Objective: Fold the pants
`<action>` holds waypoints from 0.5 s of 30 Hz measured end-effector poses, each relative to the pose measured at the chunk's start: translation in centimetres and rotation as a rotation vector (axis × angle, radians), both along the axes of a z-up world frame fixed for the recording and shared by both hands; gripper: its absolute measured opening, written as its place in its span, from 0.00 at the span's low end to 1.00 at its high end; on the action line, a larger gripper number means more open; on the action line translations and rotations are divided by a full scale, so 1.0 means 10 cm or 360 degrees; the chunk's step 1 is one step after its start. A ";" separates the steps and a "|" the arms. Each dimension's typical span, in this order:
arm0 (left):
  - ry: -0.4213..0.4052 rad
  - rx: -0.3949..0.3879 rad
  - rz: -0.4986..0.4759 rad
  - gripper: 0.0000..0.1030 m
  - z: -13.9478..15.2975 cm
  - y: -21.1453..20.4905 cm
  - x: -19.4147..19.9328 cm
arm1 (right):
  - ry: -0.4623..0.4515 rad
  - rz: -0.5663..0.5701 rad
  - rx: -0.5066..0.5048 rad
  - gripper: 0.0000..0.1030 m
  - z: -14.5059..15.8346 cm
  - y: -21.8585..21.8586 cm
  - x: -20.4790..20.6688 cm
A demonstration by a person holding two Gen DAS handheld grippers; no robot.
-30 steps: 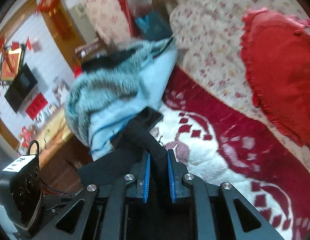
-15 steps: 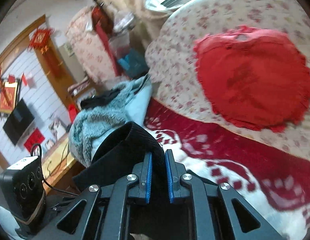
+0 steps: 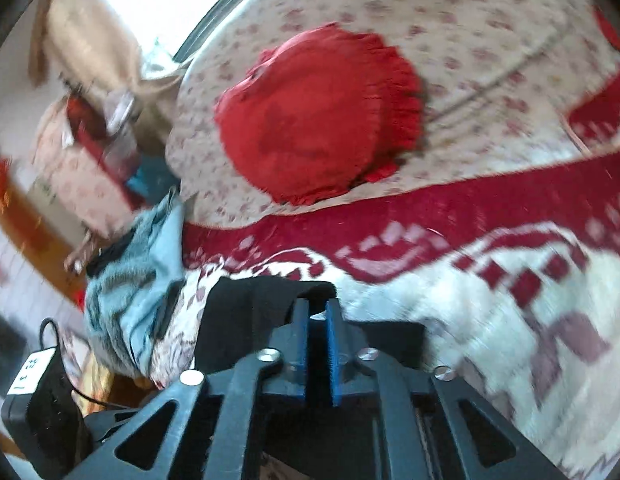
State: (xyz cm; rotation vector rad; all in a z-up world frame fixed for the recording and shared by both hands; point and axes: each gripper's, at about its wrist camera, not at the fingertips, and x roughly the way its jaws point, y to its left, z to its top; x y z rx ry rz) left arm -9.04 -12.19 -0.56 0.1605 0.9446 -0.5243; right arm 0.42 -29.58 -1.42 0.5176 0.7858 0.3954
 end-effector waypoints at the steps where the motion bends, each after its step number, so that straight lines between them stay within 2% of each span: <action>1: 0.0003 -0.0021 -0.0022 0.22 0.04 0.03 -0.02 | 0.0012 -0.0037 0.0036 0.38 -0.02 -0.06 -0.03; 2: -0.0009 -0.0020 -0.0033 0.22 0.10 0.04 -0.06 | 0.0032 -0.0065 0.0097 0.47 -0.03 -0.12 -0.05; 5: -0.0046 -0.0043 -0.0033 0.22 0.26 0.10 -0.09 | 0.0045 -0.0048 0.0182 0.47 -0.01 -0.15 -0.10; 8: -0.0062 -0.0081 0.0034 0.30 0.35 0.31 -0.05 | 0.0028 0.0047 0.0126 0.47 0.06 0.03 -0.13; 10: -0.0083 -0.0044 0.0115 0.30 0.33 0.44 0.01 | 0.0060 0.0107 0.0072 0.48 0.03 0.17 -0.11; 13: -0.0067 -0.0009 0.0225 0.30 0.21 0.60 0.13 | 0.0171 0.0114 -0.0101 0.49 -0.11 0.34 -0.09; 15: -0.0047 0.0010 0.0304 0.30 0.12 0.72 0.20 | 0.0218 0.0119 -0.0118 0.49 -0.23 0.41 -0.07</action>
